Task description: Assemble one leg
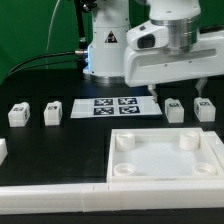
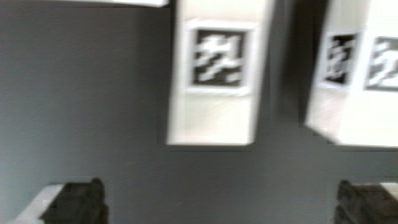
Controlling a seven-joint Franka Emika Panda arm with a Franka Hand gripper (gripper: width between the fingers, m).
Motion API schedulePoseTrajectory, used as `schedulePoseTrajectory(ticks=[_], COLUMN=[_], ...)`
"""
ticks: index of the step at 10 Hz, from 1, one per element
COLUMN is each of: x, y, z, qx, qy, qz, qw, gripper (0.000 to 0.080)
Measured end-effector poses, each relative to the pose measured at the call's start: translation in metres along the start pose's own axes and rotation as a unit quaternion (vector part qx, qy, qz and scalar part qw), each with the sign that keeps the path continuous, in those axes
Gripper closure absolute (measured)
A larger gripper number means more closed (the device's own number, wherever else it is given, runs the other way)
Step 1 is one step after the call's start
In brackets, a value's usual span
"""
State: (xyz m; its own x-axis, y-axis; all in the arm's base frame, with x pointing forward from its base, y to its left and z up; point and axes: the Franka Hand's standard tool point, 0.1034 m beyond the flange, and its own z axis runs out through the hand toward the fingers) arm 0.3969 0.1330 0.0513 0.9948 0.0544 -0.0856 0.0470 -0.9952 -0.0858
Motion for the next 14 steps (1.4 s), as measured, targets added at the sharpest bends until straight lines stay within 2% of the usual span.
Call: schedulePoseTrajectory(ticks=[3,5,6,8,9,11,12,14], x=[-0.010,-0.009,-0.008,-0.008,-0.015,-0.013,-0.020,-0.020], y=[-0.038,-0.066,-0.070,-0.068,-0.064,-0.063,-0.060,-0.066], z=[0.004,0.005,0.006,0.006,0.007,0.006,0.010,0.015], qx=[0.002,0.005,0.006,0.005,-0.005,-0.011,-0.022,-0.025], qy=[-0.004,-0.002,-0.005,-0.006,-0.052,-0.137,-0.223,-0.314], qz=[0.002,0.005,-0.001,0.000,-0.008,-0.009,0.007,0.005], qw=[1.000,1.000,1.000,1.000,0.999,0.990,0.975,0.949], gripper=[0.0151,0.0151,0.0151,0.0151,0.0151,0.0151,0.0151,0.0151])
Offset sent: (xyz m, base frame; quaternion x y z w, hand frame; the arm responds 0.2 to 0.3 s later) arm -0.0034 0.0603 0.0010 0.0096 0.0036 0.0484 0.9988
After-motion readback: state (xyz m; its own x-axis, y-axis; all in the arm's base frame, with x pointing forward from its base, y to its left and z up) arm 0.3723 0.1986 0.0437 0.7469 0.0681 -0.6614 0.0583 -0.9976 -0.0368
